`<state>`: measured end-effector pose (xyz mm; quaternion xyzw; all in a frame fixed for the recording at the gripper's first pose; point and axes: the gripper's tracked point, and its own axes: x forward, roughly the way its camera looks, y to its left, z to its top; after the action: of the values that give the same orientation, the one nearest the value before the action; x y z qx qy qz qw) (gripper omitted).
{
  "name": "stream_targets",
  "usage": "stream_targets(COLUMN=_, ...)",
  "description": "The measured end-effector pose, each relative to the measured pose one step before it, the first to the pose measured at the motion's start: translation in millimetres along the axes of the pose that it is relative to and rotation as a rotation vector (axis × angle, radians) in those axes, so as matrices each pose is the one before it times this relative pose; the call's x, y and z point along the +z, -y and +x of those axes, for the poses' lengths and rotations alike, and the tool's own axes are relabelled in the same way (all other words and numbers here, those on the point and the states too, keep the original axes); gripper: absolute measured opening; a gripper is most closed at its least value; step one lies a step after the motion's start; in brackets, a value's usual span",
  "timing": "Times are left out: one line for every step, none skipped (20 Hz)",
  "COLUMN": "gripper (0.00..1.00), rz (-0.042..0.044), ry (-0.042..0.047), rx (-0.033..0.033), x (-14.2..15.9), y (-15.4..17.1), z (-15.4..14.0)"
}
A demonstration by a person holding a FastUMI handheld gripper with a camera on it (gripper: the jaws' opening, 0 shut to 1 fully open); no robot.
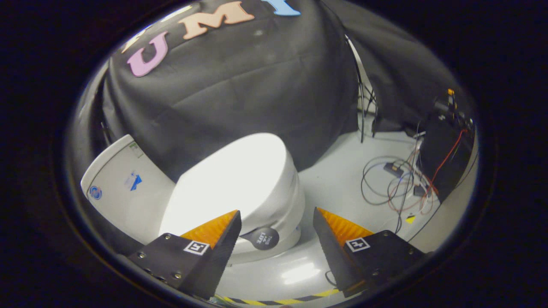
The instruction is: Open the toilet lid.
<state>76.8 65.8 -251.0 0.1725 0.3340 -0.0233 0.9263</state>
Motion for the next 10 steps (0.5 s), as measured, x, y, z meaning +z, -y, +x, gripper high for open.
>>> stream_targets(gripper=1.00, rz=0.03108, ry=-0.03025, rx=0.00209, x=-8.87, y=-1.03, z=7.94)
stream_targets(gripper=0.98, rz=0.03603, ry=-0.02661, rx=-0.00391, x=-7.69, y=3.05, z=6.92)
stream_targets(gripper=0.94, rz=0.04565, ry=-0.01901, rx=0.00580, x=-5.95, y=1.79, z=3.23)
stream_targets(gripper=0.87, rz=0.04439, ry=-0.01716, rx=0.01838, x=-3.68, y=-1.66, z=3.35)
stream_targets(gripper=0.87, rz=0.03645, ry=-0.01605, rx=0.00852, x=-4.51, y=1.04, z=3.22)
stream_targets(gripper=0.81, rz=0.04054, ry=-0.02068, rx=0.00515, x=-4.90, y=1.78, z=7.25)
stream_targets(gripper=0.75, rz=0.05207, ry=-0.02420, rx=0.03747, x=-4.72, y=-7.44, z=-1.89)
stream_targets(gripper=0.73, rz=0.05902, ry=-0.01693, rx=0.04409, x=-3.17, y=-7.56, z=0.26)
stream_targets(gripper=0.73, rz=0.05012, ry=-0.00670, rx=0.04333, x=-2.75, y=-9.52, z=2.01)
stream_targets(gripper=0.55, rz=0.02288, ry=0.01244, rx=-0.05749, x=-2.82, y=11.05, z=5.69)
